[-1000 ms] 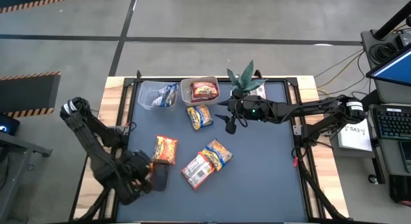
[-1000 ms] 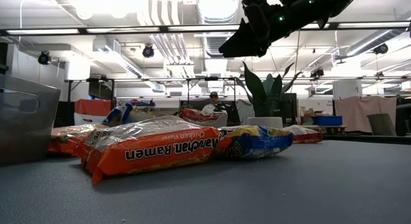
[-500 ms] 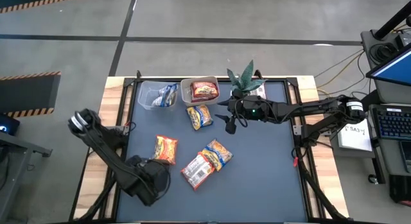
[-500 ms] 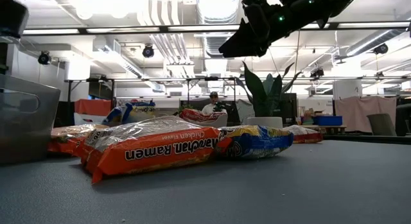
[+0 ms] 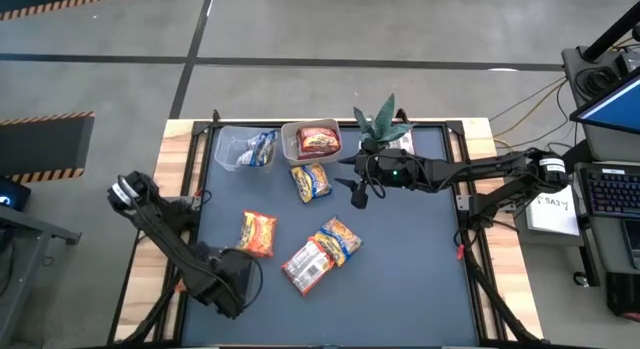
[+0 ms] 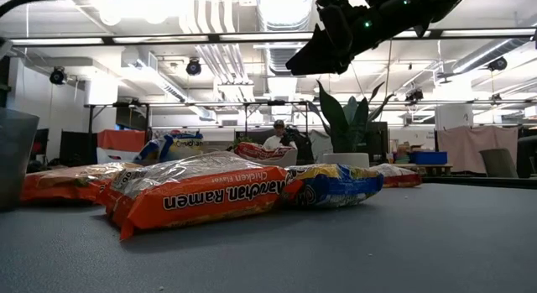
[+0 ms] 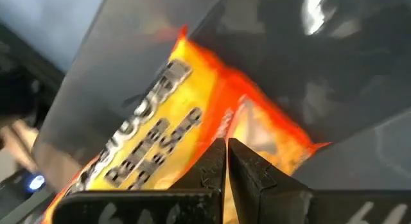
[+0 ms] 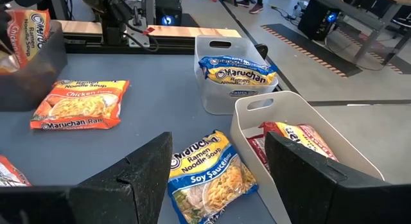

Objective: Sort Maruchan noodles
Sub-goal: Put the noodle pack into the transparent bin

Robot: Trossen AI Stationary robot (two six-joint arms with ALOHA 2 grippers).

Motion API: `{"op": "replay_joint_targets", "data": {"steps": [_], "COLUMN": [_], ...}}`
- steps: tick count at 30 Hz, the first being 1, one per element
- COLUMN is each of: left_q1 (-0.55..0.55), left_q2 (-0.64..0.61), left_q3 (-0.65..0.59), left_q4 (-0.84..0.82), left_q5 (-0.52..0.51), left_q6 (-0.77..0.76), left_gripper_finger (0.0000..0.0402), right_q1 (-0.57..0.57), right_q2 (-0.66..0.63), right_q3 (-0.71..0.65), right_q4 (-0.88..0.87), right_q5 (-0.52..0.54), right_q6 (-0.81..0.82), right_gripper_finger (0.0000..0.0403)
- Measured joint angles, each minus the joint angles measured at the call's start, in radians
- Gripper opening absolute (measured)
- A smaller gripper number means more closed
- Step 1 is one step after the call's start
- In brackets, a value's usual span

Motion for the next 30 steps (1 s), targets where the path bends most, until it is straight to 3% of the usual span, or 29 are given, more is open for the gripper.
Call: {"op": "replay_joint_targets", "data": {"steps": [5, 16, 24, 30], "left_q1": [0.002, 0.121, 0.294, 0.422], "left_q2": [-0.015, -0.164, -0.348, -0.492], "left_q3": [0.026, 0.125, 0.007, -0.143], "left_q4": [0.024, 0.063, 0.266, 0.531], "left_q5": [-0.056, -0.468, -0.669, -0.668], "left_q6": [0.031, 0.349, 0.777, 1.071], "left_gripper_finger": [0.0, 0.0, 0.0, 0.0], "right_q1": [0.0, 0.0, 0.0, 0.003], "right_q2": [0.0, 0.0, 0.0, 0.0], "right_q3": [0.0, 0.0, 0.0, -0.009], "right_q4": [0.0, 0.0, 0.0, 0.0], "right_q5": [0.0, 0.0, -0.056, -0.165], "right_q6": [0.0, 0.01, 0.052, 0.107], "right_gripper_finger": [0.0238, 0.0237, 0.0237, 0.0227]}}
